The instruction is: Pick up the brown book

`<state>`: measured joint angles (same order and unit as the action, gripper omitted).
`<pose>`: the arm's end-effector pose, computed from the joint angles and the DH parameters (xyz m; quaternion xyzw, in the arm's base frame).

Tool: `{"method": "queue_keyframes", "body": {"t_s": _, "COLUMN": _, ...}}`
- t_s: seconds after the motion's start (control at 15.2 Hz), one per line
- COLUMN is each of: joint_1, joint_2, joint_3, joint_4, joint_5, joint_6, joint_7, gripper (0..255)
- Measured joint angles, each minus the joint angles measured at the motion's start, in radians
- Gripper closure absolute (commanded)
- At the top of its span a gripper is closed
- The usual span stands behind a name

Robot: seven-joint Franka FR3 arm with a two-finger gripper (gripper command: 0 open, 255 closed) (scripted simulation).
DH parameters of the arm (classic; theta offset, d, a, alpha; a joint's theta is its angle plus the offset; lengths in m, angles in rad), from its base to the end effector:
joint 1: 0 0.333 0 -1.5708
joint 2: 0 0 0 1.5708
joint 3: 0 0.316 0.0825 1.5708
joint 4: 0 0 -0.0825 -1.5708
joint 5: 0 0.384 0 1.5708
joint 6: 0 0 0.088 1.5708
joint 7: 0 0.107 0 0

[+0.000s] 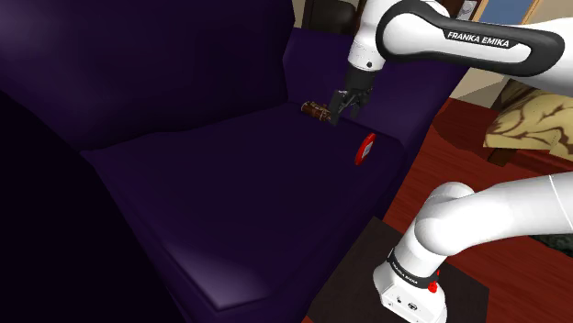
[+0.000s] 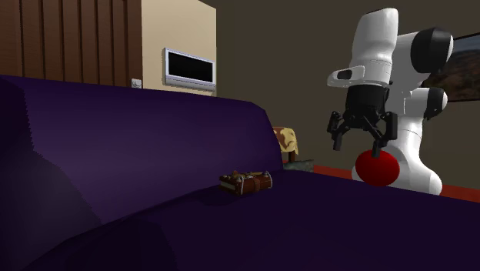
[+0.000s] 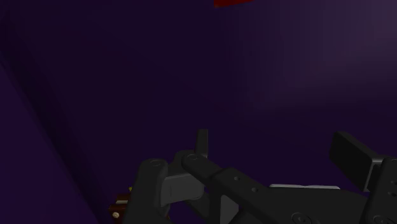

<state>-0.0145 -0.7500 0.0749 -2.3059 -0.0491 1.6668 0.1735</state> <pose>0.3267 0.0226 0.6116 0.9952 -0.0639 0.0597 0.0439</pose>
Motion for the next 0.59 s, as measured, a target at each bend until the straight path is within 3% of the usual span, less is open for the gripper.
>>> {"method": "queue_keyframes", "body": {"t_s": 0.2, "joint_1": -0.008, "joint_2": 0.037, "joint_3": -0.015, "joint_4": 0.018, "joint_5": -0.008, "joint_6": 0.02, "joint_7": -0.012, "gripper": 0}}
{"method": "queue_keyframes", "body": {"t_s": 0.59, "joint_1": -0.041, "joint_2": 0.238, "joint_3": -0.072, "joint_4": 0.155, "joint_5": -0.028, "joint_6": 0.082, "joint_7": -0.06, "gripper": 0}}
